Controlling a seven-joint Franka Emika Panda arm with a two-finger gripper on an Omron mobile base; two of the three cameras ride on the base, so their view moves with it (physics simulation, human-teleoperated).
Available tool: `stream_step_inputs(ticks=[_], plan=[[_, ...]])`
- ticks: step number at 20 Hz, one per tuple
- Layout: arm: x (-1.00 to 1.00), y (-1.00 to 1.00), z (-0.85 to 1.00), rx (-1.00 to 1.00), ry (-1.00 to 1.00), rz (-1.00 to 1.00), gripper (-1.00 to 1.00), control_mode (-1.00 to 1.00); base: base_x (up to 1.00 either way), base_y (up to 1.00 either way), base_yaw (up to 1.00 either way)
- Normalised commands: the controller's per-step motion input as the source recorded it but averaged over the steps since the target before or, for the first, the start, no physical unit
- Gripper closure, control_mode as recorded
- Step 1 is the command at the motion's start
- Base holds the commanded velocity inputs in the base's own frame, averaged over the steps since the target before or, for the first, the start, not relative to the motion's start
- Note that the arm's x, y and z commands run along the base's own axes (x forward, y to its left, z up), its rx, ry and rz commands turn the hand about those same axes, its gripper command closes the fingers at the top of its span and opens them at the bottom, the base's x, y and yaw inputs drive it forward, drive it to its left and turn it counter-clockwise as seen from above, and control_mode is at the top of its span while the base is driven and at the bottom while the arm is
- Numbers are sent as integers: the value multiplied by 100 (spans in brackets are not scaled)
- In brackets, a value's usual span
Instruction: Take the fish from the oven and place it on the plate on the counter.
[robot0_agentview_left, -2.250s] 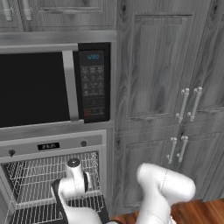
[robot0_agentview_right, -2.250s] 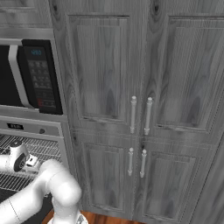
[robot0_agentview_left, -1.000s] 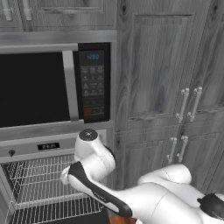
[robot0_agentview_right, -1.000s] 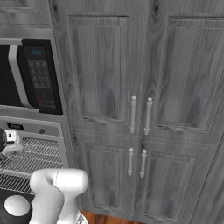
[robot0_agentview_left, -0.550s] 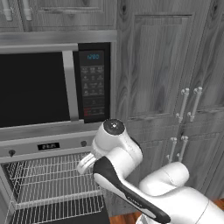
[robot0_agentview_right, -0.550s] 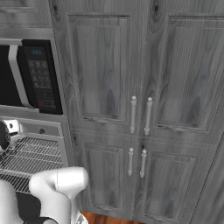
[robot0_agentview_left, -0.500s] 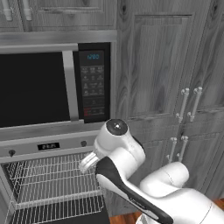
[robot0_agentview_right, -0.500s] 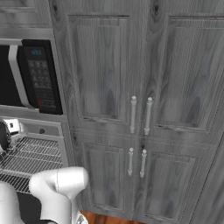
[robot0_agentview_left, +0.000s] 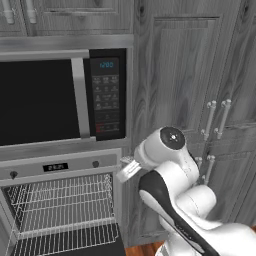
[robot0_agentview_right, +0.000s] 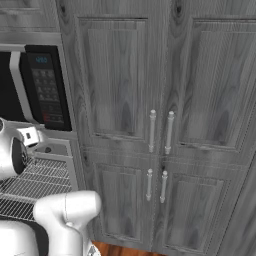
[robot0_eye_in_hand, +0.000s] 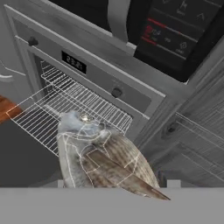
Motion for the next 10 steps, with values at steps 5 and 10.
stream_step_inputs(ticks=[5,10], plan=[[0,-82,54,3,0,-8,100,-100,0,0,0],[0,-64,56,10,0,-16,100,-100,0,0,0]])
